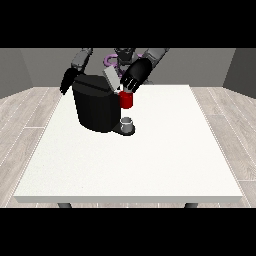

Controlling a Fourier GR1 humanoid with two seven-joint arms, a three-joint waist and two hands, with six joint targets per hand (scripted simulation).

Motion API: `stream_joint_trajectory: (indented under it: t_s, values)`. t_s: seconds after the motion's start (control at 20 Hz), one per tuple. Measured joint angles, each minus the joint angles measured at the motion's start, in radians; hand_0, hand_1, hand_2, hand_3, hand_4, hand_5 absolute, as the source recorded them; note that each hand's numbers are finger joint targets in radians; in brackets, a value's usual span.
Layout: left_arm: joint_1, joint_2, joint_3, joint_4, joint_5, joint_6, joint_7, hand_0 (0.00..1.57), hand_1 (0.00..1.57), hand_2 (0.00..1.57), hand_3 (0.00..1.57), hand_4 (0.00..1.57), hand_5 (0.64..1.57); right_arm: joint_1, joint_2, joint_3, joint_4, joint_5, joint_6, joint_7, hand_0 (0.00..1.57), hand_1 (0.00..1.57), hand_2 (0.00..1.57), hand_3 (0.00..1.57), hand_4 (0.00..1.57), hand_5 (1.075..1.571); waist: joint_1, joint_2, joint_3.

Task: Insert the coffee pod into the coffee machine and close the lid

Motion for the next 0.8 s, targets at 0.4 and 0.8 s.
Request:
stream_joint_trajectory:
  t_s: [0.4, 0.8]
  values:
    - [-0.033, 0.004, 0.006, 0.012, -0.003, -0.011, -0.006, 1.19, 1.19, 1.23, 1.19, 0.43, 1.571, -0.026, -0.014, -0.02, 0.023, 0.002, -0.007, -0.005, 0.0, 0.0, 0.0, 0.0, 0.22, 1.571, 0.01, 0.036, 0.0012]
    - [-0.048, -0.007, -0.001, 0.011, -0.015, -0.011, -0.007, 1.23, 1.23, 1.26, 1.2, 0.41, 1.571, -0.024, -0.017, -0.042, 0.054, -0.012, -0.008, -0.045, 0.0, 0.0, 0.0, 0.0, 0.1, 1.571, 0.014, 0.041, 0.001]
